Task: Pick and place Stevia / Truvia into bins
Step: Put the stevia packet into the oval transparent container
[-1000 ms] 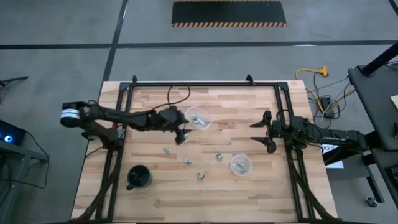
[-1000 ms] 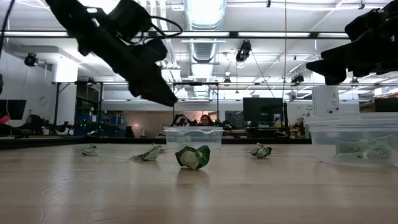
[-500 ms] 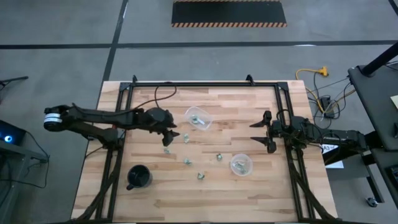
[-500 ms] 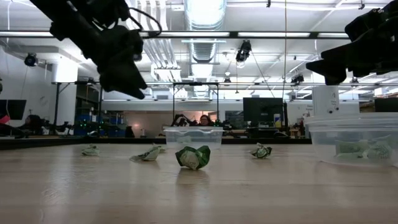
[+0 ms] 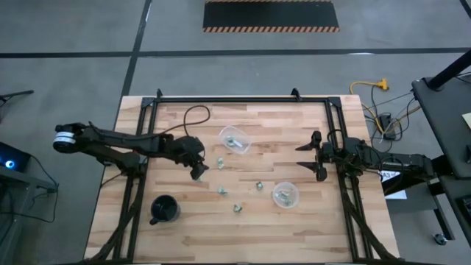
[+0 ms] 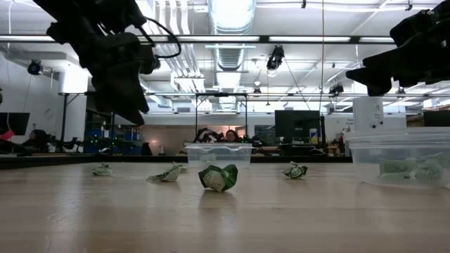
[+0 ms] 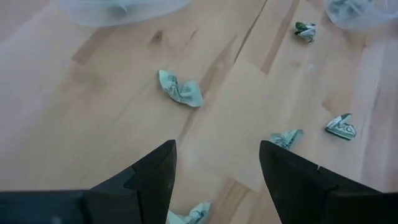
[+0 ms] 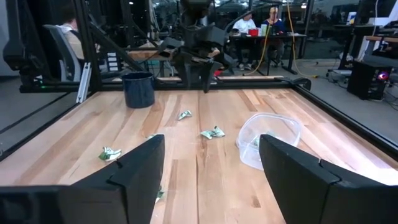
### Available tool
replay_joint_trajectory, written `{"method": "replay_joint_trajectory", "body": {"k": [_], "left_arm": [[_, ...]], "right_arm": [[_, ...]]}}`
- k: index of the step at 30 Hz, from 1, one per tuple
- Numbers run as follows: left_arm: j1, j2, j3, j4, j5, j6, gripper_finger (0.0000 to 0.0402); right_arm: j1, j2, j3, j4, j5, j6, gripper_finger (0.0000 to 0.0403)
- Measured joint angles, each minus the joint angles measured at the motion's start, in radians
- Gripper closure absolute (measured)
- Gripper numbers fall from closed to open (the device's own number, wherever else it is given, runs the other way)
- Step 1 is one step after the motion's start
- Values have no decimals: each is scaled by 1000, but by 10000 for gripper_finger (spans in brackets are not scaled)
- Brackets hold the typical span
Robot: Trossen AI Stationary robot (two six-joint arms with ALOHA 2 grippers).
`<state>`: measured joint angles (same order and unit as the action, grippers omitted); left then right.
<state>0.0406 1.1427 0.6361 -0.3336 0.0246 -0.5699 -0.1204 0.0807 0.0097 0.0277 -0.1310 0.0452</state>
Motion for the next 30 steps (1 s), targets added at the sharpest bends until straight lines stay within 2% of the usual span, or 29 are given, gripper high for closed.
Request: {"method": "replay_joint_trajectory", "body": {"k": [6, 10, 14, 21, 25, 30], "left_arm": [[-21, -8, 6, -7, 0, 2, 188], [-23, -14, 7, -1, 2, 117, 188], [-23, -12, 7, 22, 2, 121, 188], [-23, -11, 23, -7, 49, -65, 188], [-41, -12, 41, -9, -53, -149, 188], [-72, 6, 83, -156, -144, -245, 188]], "right_arm": [[0, 0, 0, 0, 0, 0, 147], [0, 0, 0, 0, 0, 0, 150], [0, 0, 0, 0, 0, 0, 151], [0, 1, 0, 0, 0, 0, 148], [0, 1, 0, 0, 0, 0, 152], [0, 1, 0, 0, 0, 0, 153]]}}
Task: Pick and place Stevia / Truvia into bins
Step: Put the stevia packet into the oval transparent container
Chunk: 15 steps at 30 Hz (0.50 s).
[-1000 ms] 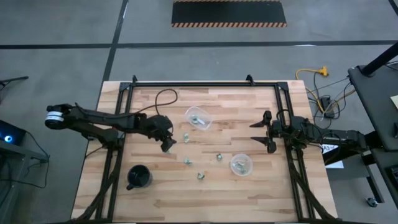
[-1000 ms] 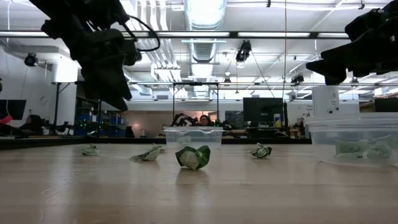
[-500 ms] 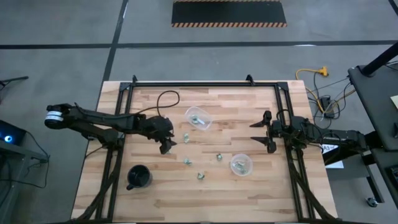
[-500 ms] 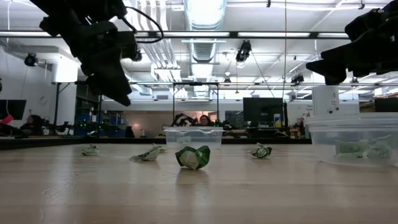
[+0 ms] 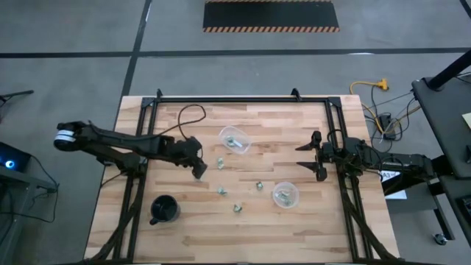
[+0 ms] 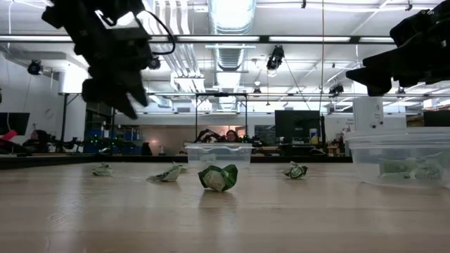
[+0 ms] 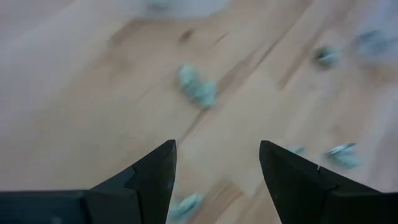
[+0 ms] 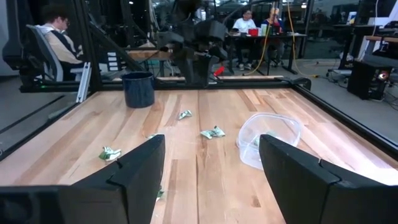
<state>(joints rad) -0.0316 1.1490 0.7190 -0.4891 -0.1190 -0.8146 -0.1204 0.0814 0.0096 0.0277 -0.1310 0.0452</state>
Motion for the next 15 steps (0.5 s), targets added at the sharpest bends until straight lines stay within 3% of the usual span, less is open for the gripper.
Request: {"method": "replay_joint_trajectory", "body": {"k": [4, 10, 15], "left_arm": [[-47, 46, 58, -111, -74, -82, 188], [-103, 155, 153, -150, -75, -146, 188], [-108, 256, 232, -332, -79, -225, 188]], "right_arm": [[0, 0, 0, 0, 0, 0, 149], [0, 0, 0, 0, 0, 0, 148], [0, 0, 0, 0, 0, 0, 152]]}}
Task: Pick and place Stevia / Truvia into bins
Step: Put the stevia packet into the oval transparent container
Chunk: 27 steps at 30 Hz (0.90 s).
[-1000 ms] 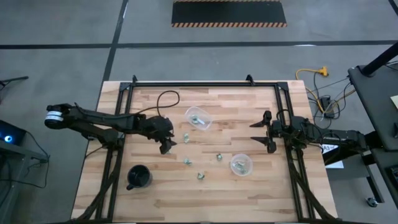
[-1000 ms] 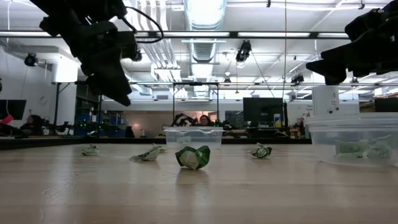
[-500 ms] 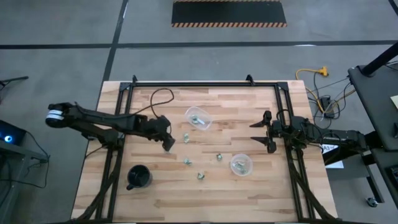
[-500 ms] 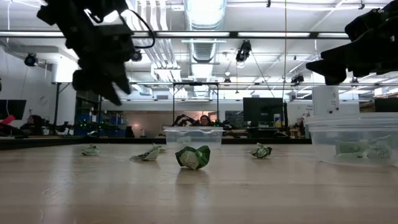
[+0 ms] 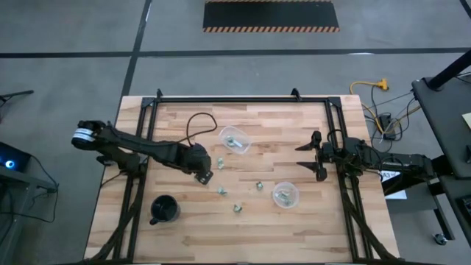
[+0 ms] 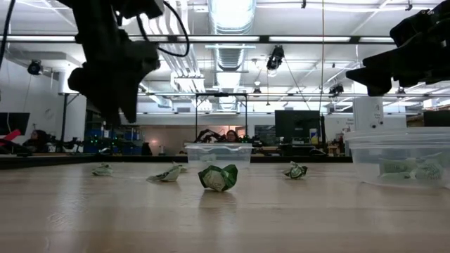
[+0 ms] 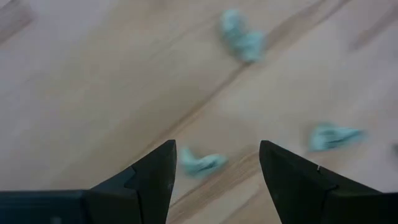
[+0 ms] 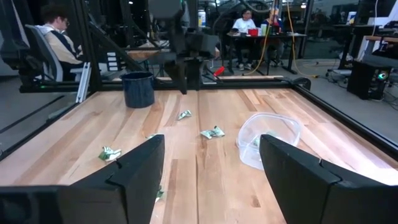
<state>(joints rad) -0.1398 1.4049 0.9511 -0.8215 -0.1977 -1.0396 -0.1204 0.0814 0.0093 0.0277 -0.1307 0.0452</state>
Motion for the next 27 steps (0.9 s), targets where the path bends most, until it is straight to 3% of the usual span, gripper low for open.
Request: {"method": "replay_joint_trajectory", "body": {"k": [4, 9, 27], "left_arm": [[-1, 60, 26, -89, 3, -30, 188], [-11, 88, 21, -77, 61, -54, 188], [-27, 94, -27, 5, 96, -55, 188]], "right_arm": [[0, 0, 0, 0, 0, 0, 148], [0, 0, 0, 0, 0, 0, 149], [0, 0, 0, 0, 0, 0, 148]]}}
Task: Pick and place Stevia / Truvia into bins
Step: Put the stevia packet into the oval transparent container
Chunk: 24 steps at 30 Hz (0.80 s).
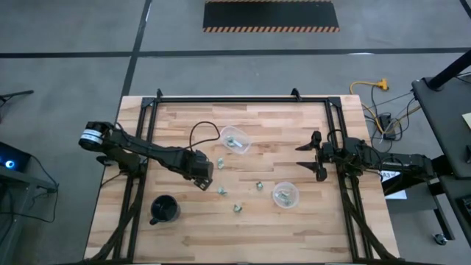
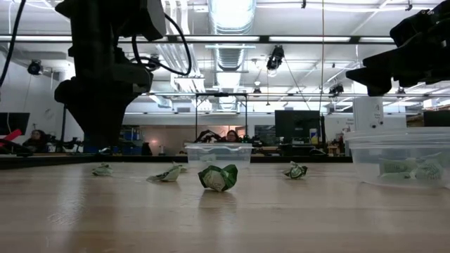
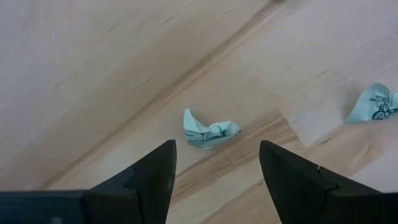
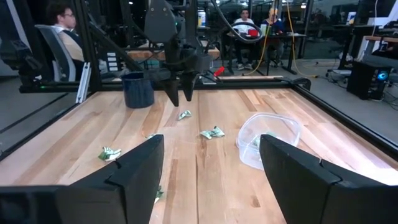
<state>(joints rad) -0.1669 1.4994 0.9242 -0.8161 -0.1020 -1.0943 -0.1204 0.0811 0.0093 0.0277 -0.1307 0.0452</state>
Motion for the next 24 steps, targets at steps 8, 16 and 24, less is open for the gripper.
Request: {"method": "replay_joint_trajectory", "body": {"k": [8, 16, 24], "left_arm": [[1, 0, -52, 94, 26, 0, 188], [1, 0, -71, 102, 37, -25, 188], [1, 0, -88, 110, 17, -75, 188]], "right_arm": [[0, 0, 0, 0, 0, 0, 154], [0, 0, 0, 0, 0, 0, 148], [0, 0, 0, 0, 0, 0, 151]]}}
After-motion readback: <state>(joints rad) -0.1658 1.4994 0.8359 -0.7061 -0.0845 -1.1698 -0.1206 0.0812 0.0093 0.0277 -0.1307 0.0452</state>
